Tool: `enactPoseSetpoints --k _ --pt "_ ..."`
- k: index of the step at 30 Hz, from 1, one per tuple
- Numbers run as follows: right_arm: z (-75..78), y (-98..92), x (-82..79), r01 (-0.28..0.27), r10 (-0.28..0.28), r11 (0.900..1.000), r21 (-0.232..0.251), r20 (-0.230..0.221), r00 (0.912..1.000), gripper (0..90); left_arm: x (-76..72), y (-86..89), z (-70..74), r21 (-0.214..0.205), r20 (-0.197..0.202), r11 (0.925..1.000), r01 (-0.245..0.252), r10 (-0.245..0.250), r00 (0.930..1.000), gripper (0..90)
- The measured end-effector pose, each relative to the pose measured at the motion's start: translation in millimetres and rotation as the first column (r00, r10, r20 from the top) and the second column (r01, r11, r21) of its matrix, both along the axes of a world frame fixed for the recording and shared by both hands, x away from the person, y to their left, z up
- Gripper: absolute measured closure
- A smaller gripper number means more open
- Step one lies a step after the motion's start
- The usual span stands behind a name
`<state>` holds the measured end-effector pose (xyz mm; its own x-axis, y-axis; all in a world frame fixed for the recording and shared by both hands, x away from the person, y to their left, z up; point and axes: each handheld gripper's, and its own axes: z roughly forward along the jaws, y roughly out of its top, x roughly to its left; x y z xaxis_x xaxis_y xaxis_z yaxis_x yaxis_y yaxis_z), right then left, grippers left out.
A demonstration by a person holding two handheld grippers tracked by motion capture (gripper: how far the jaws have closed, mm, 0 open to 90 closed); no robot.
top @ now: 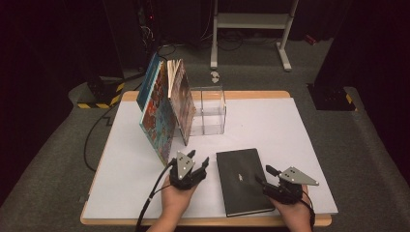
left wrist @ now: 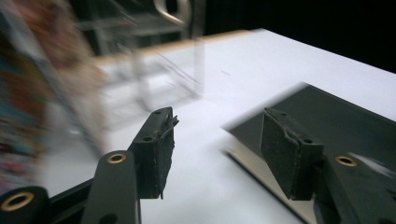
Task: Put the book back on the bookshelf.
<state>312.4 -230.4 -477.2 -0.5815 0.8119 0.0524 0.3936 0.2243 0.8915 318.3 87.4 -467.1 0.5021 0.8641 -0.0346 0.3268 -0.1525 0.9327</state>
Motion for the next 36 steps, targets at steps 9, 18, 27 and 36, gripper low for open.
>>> enactPoseSetpoints --k 9,18,27,36 --pt "-5.3 -9.1 8.5 0.005 -0.007 0.9997 -0.025 -0.116 0.9932 31.0 -6.1 -34.3 -28.4 -0.05 -0.136 0.9852 0.164 -0.169 0.9761 32.0" --pt "-16.8 -6.4 -2.0 -0.032 0.044 0.998 0.054 -0.231 0.9719 26.5 -1.7 -40.1 -40.9 -0.12 -0.199 0.9712 0.206 -0.227 0.9534 28.4" --pt "-11.2 12.8 -0.3 -0.019 0.018 0.9998 -0.004 -0.236 0.9716 27.1 0.4 -28.2 -40.8 -0.133 -0.214 0.9748 0.179 -0.205 0.955 29.4" --pt "-7.6 48.5 5.1 -0.058 0.046 0.997 -0.051 -0.213 0.9759 29.6 20.7 2.2 -36.8 -0.112 -0.238 0.9831 0.145 -0.168 0.9566 30.7"
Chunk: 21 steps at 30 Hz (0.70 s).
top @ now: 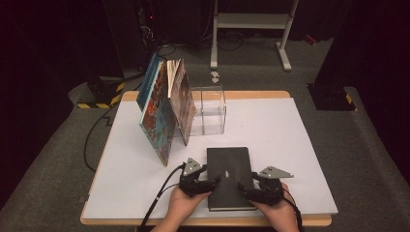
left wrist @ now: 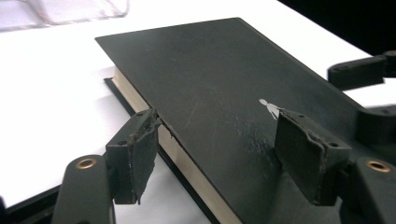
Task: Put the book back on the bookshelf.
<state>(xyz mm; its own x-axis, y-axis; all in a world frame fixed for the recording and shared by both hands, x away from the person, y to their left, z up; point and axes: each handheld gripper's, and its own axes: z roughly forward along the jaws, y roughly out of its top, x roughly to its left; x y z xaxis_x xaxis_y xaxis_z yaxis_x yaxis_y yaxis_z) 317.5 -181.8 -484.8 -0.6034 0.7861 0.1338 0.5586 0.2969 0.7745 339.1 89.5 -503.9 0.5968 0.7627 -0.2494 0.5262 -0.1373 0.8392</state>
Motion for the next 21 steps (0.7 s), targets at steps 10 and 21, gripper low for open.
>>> enactPoseSetpoints --k 10,21 --pt "-9.3 3.1 2.2 -0.02 0.02 0.9961 0.086 0.009 0.9998 29.4 16.6 10.3 -6.1 -0.068 -0.095 0.9975 0.02 -0.027 0.9951 18.6" --pt "-10.2 -3.9 5.0 -0.029 0.03 0.9913 0.129 -0.004 0.9995 29.1 5.8 11.0 13.2 -0.002 0.022 0.9992 0.04 -0.04 0.999 36.3"
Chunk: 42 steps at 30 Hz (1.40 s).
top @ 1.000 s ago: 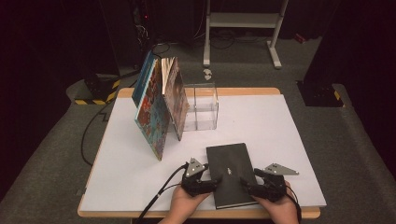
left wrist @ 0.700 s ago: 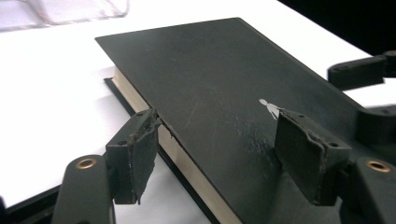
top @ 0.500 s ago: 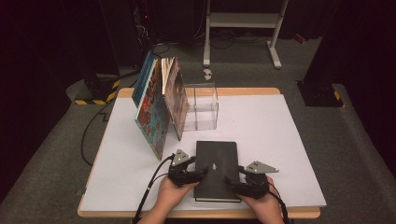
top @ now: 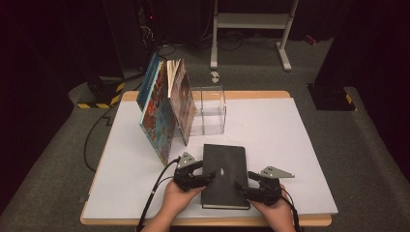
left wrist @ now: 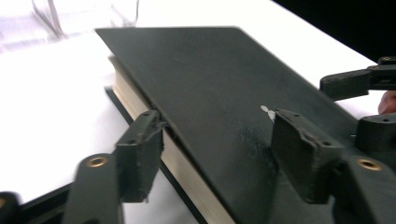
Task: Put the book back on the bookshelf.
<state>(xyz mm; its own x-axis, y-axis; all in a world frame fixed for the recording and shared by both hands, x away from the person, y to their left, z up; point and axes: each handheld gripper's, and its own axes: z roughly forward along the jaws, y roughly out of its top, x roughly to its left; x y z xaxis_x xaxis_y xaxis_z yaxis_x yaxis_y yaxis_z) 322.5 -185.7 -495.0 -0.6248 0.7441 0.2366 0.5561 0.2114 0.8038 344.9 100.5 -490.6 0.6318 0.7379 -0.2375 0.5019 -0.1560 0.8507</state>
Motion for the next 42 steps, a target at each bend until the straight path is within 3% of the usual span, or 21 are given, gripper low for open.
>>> enactPoseSetpoints --k 3,8,11,12,20,28,35,42 --pt "1.3 -1.1 0.4 0.003 -0.003 1.0 0.007 0.004 1.0 29.3 -1.4 -1.7 7.7 0.033 0.016 0.9994 0.005 -0.006 0.9998 38.2" --pt "3.0 -2.0 -0.5 0.006 -0.006 0.9999 0.012 0.007 1.0 29.7 -1.6 -3.7 14.6 0.049 0.037 0.9987 0.013 -0.015 0.9992 38.1" --pt "3.1 -2.1 -0.7 0.005 -0.006 0.9999 0.013 0.009 0.9999 29.8 2.2 -2.3 13.9 0.034 0.019 0.9988 0.035 -0.035 0.9992 37.9" --pt "3.1 -2.0 -0.6 0.006 -0.006 0.9999 0.012 0.008 1.0 29.8 6.5 -1.7 10.6 0.02 -0.017 0.9986 0.048 -0.048 0.9987 37.9" --pt "0.1 0.6 4.6 -0.01 0.01 0.9999 0.014 -0.005 0.9999 26.7 12.0 1.6 3.5 -0.008 -0.064 0.9975 0.07 -0.07 0.9955 39.4" --pt "-1.4 1.4 20.3 -0.01 0.012 0.9993 0.037 -0.048 0.9988 21.3 11.8 3.5 2.7 -0.028 -0.044 0.9964 0.08 -0.082 0.9957 40.3" --pt "-0.9 2.2 19.5 -0.005 0.006 0.9994 0.034 -0.034 0.9994 21.7 10.8 -1.5 1.4 -0.033 -0.039 0.9959 0.085 -0.086 0.9955 35.0" --pt "-1.2 0.5 17.2 -0.012 0.013 0.999 0.044 -0.031 0.9994 22.0 10.5 4.8 3.4 -0.067 -0.024 0.9919 0.108 -0.109 0.9937 46.9"
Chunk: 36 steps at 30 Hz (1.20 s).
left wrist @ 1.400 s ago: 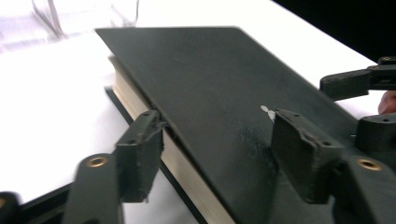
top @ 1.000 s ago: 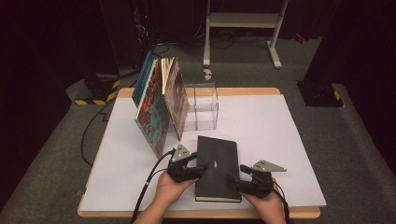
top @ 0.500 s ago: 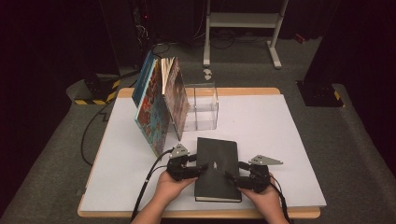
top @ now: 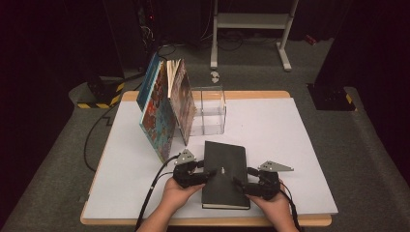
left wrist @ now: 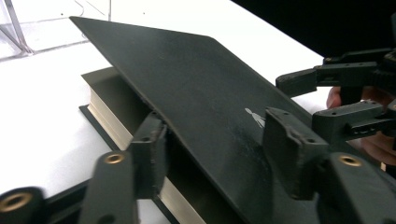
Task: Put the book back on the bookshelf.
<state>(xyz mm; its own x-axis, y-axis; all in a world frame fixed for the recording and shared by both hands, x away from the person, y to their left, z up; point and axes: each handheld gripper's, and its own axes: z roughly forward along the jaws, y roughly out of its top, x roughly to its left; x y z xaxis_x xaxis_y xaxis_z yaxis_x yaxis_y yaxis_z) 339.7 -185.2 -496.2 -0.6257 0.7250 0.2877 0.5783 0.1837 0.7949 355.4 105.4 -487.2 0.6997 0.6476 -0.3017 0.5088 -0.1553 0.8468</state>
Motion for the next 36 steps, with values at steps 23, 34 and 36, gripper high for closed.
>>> enactPoseSetpoints --k 23,34,36 --pt "-2.7 -5.6 15.9 -0.019 0.031 0.9965 0.081 -0.143 0.9892 2.9 -24.1 -0.8 9.6 0.022 0.29 0.9995 0.021 -0.026 0.9566 51.4" --pt "-3.6 -5.4 17.9 -0.049 0.073 0.9873 0.151 -0.161 0.9842 0.9 -36.8 -2.3 14.2 0.037 0.391 0.999 0.024 -0.037 0.9196 51.5" --pt "-4.6 -5.1 19.5 -0.062 0.091 0.9834 0.171 -0.171 0.981 0.2 -38.5 -2.3 14.3 0.041 0.408 0.9988 0.026 -0.04 0.9121 51.5"
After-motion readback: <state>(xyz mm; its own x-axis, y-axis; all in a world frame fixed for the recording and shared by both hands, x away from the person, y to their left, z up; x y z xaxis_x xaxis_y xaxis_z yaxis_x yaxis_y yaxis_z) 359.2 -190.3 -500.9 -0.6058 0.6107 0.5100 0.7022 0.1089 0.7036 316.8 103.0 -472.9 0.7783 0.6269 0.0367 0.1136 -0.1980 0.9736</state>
